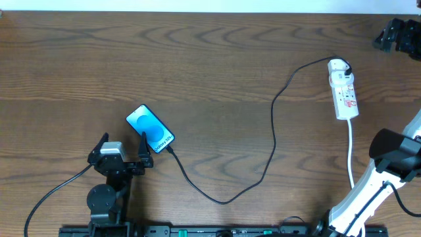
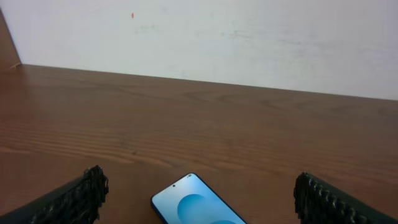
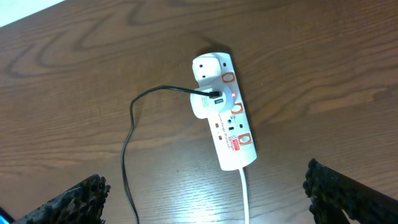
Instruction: Plug charger to phone and switch on socket
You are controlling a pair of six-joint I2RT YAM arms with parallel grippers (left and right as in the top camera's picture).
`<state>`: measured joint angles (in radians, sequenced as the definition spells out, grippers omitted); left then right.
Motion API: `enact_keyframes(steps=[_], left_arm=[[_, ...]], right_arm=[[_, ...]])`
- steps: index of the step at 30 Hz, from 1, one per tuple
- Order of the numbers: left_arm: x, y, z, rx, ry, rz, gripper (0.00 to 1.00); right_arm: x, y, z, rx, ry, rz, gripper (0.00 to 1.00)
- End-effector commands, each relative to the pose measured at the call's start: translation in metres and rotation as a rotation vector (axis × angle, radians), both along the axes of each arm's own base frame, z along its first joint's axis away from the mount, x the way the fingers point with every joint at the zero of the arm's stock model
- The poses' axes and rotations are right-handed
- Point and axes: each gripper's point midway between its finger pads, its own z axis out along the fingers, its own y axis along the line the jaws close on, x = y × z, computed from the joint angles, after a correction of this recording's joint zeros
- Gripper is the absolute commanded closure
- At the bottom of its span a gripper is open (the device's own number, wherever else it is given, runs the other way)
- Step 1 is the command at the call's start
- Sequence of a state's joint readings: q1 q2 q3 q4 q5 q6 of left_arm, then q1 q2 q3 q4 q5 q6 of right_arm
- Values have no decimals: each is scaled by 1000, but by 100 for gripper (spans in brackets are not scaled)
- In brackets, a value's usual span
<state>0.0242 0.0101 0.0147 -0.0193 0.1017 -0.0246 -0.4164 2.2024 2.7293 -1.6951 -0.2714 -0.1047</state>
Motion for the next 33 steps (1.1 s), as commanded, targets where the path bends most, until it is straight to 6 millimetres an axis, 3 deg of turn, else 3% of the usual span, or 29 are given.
enact_keyframes(steps=[1,33], left_arm=[[-2,-11,-14,24,43,-63,2],[-2,-10,-14,6,44,-60,2]], right_arm=[[-1,-2,0,3,2,-18,1],[-1,-2,0,3,2,-18,1]])
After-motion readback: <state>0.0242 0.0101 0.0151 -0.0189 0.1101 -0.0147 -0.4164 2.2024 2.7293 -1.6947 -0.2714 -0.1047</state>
